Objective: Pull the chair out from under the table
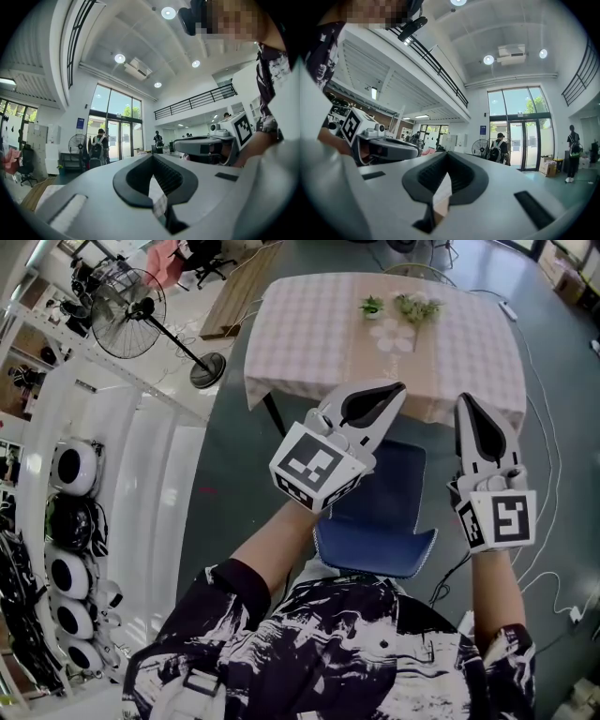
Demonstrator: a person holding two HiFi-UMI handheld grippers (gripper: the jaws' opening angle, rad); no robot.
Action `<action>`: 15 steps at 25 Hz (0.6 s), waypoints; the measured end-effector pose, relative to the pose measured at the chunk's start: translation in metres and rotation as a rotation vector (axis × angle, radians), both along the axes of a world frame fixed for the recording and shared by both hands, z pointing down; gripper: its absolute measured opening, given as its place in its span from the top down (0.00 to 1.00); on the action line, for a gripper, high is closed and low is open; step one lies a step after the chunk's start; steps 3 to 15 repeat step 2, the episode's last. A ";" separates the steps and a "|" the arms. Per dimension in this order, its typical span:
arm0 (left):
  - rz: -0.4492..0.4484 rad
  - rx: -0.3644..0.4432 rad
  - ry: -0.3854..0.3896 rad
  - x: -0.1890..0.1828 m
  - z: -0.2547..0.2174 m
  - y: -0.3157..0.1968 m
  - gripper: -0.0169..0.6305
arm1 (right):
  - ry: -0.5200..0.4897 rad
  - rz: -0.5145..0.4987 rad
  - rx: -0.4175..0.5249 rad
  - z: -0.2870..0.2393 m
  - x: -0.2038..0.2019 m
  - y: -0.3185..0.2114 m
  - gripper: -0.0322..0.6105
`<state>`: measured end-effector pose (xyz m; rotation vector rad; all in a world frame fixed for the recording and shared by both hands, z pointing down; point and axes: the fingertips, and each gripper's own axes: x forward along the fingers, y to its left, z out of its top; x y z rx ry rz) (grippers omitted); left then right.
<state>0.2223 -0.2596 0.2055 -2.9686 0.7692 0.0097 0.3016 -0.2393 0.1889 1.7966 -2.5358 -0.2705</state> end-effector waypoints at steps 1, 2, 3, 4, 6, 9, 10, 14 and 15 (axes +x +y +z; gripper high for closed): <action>0.000 -0.001 -0.001 0.000 0.000 0.000 0.97 | 0.002 0.000 0.001 0.000 0.000 0.000 0.94; -0.001 -0.001 -0.001 0.000 0.000 0.000 0.97 | 0.003 0.000 0.002 0.000 0.000 0.001 0.94; -0.001 -0.001 -0.001 0.000 0.000 0.000 0.97 | 0.003 0.000 0.002 0.000 0.000 0.001 0.94; -0.001 -0.001 -0.001 0.000 0.000 0.000 0.97 | 0.003 0.000 0.002 0.000 0.000 0.001 0.94; -0.001 -0.001 -0.001 0.000 0.000 0.000 0.97 | 0.003 0.000 0.002 0.000 0.000 0.001 0.94; -0.001 -0.001 -0.001 0.000 0.000 0.000 0.97 | 0.003 0.000 0.002 0.000 0.000 0.001 0.94; -0.001 -0.001 -0.001 0.000 0.000 0.000 0.97 | 0.003 0.000 0.002 0.000 0.000 0.001 0.94; -0.001 -0.001 -0.001 0.000 0.000 0.000 0.97 | 0.003 0.000 0.002 0.000 0.000 0.001 0.94; -0.001 -0.001 -0.001 0.000 0.000 0.000 0.97 | 0.003 0.000 0.002 0.000 0.000 0.001 0.94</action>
